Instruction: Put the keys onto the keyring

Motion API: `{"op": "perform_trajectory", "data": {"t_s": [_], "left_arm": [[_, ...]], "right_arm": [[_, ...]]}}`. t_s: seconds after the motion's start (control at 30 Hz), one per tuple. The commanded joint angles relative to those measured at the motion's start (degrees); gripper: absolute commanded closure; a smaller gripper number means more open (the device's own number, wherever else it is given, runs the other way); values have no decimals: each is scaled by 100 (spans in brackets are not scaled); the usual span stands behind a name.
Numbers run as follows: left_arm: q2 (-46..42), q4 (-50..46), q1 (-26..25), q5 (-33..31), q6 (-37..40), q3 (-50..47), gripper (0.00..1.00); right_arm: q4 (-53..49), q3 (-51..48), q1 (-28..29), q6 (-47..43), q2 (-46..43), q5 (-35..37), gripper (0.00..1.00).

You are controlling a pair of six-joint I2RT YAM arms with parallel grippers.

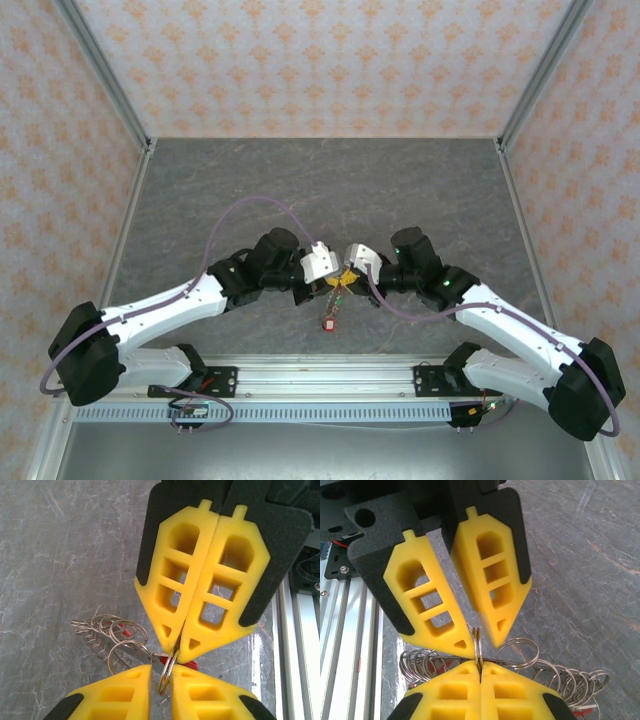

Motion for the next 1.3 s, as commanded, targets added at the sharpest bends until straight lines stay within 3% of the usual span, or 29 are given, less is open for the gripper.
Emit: {"op": "perform_trajectory", "data": {"t_s": [0.0,0.13,0.4,0.63,0.9,1.13,1.27], "left_arm": [[48,-123,-15,94,112,199,87],[38,-98,-17,21,123,191,100],[-204,743,-8,-122,-292,-193,100],[-378,2065,25,358,-847,-657,100],[-457,2164,34,515,-906,-720,100],[-478,1872,36,339,-857,-703,100],[-460,1294,35,112,-642,-524,88]], "right_arm": [[402,211,25,29,-91,-145,100],[493,148,26,66,-152,-121,100],[571,-216,29,169,-329,248,90],[1384,-691,21,723,-268,105,88],[1814,-852,18,1045,-295,-91,85],[1435,-690,15,892,-459,53,97],[909,-412,16,601,-412,57,100]]}}
